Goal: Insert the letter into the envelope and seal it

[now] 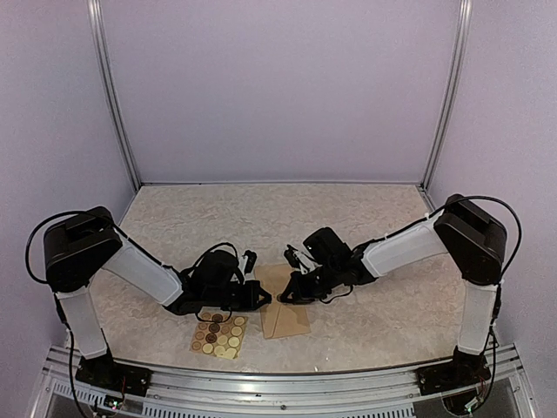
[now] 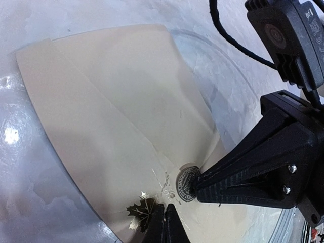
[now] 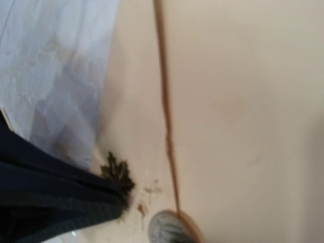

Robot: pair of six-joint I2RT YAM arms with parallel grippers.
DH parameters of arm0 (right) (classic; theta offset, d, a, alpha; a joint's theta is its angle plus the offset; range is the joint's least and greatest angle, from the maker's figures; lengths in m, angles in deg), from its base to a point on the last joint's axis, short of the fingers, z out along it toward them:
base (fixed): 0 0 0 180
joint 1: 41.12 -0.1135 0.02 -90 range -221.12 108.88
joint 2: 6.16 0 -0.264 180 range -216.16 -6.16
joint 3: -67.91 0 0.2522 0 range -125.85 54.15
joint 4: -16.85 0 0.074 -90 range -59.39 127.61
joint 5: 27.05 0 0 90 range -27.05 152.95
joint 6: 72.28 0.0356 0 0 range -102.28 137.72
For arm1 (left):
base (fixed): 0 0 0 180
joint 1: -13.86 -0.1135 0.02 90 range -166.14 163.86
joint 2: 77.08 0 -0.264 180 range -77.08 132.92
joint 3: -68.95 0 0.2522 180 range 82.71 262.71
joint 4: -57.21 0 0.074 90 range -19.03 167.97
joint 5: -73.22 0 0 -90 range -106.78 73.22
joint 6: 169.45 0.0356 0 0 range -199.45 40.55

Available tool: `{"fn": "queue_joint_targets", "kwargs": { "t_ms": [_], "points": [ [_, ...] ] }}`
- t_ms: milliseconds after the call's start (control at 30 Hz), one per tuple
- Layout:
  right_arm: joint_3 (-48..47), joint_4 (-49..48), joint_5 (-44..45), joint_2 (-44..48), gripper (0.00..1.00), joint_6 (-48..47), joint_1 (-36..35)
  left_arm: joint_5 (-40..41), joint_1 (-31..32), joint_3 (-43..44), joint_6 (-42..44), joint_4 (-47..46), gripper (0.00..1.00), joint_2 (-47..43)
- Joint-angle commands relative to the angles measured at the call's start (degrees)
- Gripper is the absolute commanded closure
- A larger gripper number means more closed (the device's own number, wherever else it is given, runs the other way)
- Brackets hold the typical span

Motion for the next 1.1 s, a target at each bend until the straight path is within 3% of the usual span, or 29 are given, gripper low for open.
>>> {"fn": "queue_joint_targets", "kwargs": {
  "t_ms": [0, 233, 467, 1067],
  "points": [
    [2.17, 6.08, 3.56, 0.91, 1.00, 0.18, 0.74, 1.02, 0.37, -0.89, 0.54, 4.45, 1.00, -0.22],
    [3.11, 7.11, 4.46, 4.16, 1.00, -0.75, 1.30, 0.92, 0.36, -0.91, 0.63, 4.44, 1.00, -0.39],
    [1.26, 1.23, -3.26, 6.48, 1.00, -4.38, 0.60, 0.95, 0.42, -0.99, 0.62, 4.42, 1.00, -0.41],
    [-5.21, 1.04, -2.73, -3.31, 1.00, -5.10, 0.43, 1.23, 0.78, -0.82, 0.81, 4.92, 1.00, -0.66]
  ]
}}
